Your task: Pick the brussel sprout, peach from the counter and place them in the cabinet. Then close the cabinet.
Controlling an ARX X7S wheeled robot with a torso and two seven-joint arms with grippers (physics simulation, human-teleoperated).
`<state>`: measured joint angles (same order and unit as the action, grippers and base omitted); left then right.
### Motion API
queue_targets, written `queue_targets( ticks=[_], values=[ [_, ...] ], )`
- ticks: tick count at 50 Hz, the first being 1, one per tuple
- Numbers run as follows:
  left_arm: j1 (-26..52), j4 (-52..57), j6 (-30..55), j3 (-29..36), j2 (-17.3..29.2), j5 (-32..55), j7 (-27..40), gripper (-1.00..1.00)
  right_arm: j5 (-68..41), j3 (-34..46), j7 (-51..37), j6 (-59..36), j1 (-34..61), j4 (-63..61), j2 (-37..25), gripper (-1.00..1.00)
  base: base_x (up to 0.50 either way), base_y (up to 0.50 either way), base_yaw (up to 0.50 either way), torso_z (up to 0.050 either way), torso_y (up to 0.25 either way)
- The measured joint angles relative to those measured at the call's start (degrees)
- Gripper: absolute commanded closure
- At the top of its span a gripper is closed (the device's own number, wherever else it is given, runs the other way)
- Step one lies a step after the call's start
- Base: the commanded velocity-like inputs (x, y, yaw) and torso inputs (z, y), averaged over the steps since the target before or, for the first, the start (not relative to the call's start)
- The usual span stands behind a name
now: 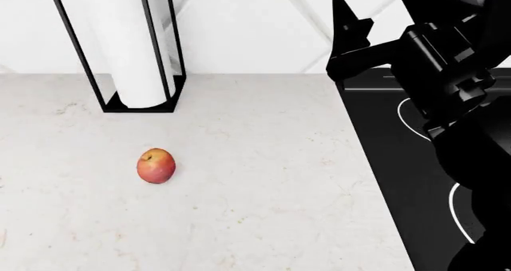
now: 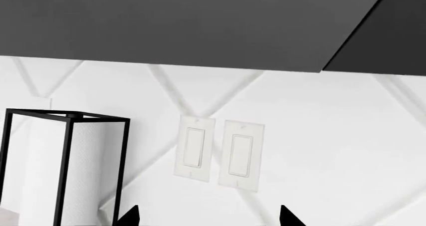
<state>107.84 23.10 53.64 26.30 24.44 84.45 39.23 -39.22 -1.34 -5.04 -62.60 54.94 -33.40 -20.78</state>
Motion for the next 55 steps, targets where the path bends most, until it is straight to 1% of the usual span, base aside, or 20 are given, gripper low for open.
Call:
queue_targets(
  ticks=[11, 20, 28, 39, 48, 51, 55],
  values=[
    [5.9, -8.7, -3.2, 2.0, -3.7, -10.1, -6.2, 1.00, 0.1, 0.4, 0.0, 1.0, -0.7, 0.4, 0.1, -1.00, 0.00, 0.00, 0.00, 0.000, 0.000],
    [10.8, -19.1, -7.0, 3.8, -6.9, -18.2, -10.2, 1.00, 0.2, 0.6, -0.1, 1.6, -1.1, 0.7, 0.1, -1.00, 0.00, 0.00, 0.00, 0.000, 0.000],
    [14.8, -29.7, -12.0, 6.2, -9.2, -25.6, -15.6, 1.00, 0.3, 0.8, -0.1, 2.2, -1.6, 0.9, 0.2, -1.00, 0.00, 0.00, 0.00, 0.000, 0.000],
    [19.4, -46.9, -21.9, 8.6, -12.5, -35.0, -23.1, 1.00, 0.5, 1.0, -0.1, 3.5, -2.7, 1.4, 0.4, -1.00, 0.00, 0.00, 0.00, 0.000, 0.000],
    [23.0, -64.2, -29.9, 9.4, -16.5, -41.1, -27.4, 1.00, 0.7, 1.1, 0.0, 4.5, -3.4, 1.9, 0.4, -1.00, 0.00, 0.00, 0.00, 0.000, 0.000],
    [24.1, -70.1, -31.9, 8.5, -18.1, -43.5, -28.8, 1.00, 0.8, 1.1, 0.1, 4.9, -3.7, 2.1, 0.4, -1.00, 0.00, 0.00, 0.00, 0.000, 0.000],
    [25.1, -76.7, -33.2, 5.6, -20.0, -48.1, -30.4, 1.00, 0.9, 1.2, 0.2, 5.4, -4.0, 2.5, 0.4, -1.00, 0.00, 0.00, 0.00, 0.000, 0.000]
  ],
)
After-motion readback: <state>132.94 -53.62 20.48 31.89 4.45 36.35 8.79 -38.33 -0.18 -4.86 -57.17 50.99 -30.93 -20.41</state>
